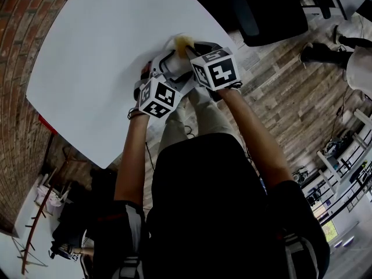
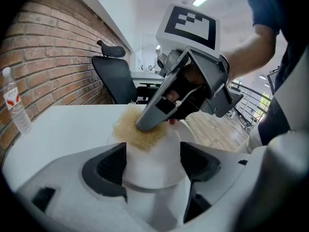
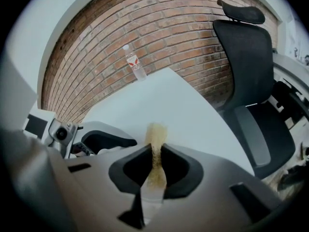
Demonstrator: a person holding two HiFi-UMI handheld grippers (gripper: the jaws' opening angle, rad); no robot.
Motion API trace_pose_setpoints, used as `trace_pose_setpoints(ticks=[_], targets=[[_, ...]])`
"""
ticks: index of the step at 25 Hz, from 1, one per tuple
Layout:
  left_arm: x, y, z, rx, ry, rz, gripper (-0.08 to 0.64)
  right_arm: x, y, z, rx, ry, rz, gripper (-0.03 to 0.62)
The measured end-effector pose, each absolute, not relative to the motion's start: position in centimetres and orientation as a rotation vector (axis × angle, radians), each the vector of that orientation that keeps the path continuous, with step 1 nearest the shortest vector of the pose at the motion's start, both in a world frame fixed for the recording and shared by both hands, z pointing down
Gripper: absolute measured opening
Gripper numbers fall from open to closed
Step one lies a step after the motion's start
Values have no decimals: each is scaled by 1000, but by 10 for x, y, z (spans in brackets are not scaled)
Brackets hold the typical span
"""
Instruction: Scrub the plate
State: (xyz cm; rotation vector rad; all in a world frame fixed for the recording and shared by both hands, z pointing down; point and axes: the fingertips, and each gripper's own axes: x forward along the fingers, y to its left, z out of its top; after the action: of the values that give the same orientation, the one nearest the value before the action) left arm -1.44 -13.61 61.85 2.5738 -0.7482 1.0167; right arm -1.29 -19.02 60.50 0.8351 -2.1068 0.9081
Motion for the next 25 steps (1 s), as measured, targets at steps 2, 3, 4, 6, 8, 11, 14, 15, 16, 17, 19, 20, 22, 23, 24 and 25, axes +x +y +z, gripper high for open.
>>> trace_pose_setpoints(ticks=[2,3,4,6,8,11,14,15,16,17,19,20,22,23,24,25], targets=[[-13,-136,619,2575,-749,1016,334,-7,-192,605,852,-2100,911,40],[-13,-136,619,2575,-749,1015,334,-4,-193,605,859,-2096,911,40],[-13,-136,619,2575,-749,1014,334,-2,-194,606,866,-2093,911,40],[-14,-137,619,2575,-750,1011,334,3,-196,606,880,-2085,915,40],[-15,-136,619,2575,-752,1008,334,7,-198,605,897,-2077,927,40],[-16,-136,619,2576,-758,1003,334,15,-199,606,925,-2060,941,40],[-14,-137,619,2577,-757,1002,334,24,-200,605,944,-2058,950,40],[-14,-137,619,2578,-757,1002,334,26,-200,605,949,-2061,954,40],[-14,-137,618,2579,-757,1002,334,28,-200,604,954,-2062,957,40],[-14,-136,618,2579,-757,1001,334,30,-199,604,959,-2061,960,40],[-14,-136,618,2580,-759,998,334,33,-198,604,967,-2058,959,40],[-14,-136,618,2580,-761,997,334,34,-198,604,970,-2057,956,40],[-15,-136,618,2578,-763,997,334,35,-198,604,973,-2054,949,40],[-15,-136,619,2578,-764,997,334,36,-198,604,975,-2052,948,40],[-15,-136,619,2577,-764,997,334,38,-198,604,978,-2050,947,40],[-14,-136,619,2577,-763,997,334,39,-198,604,981,-2047,947,40]])
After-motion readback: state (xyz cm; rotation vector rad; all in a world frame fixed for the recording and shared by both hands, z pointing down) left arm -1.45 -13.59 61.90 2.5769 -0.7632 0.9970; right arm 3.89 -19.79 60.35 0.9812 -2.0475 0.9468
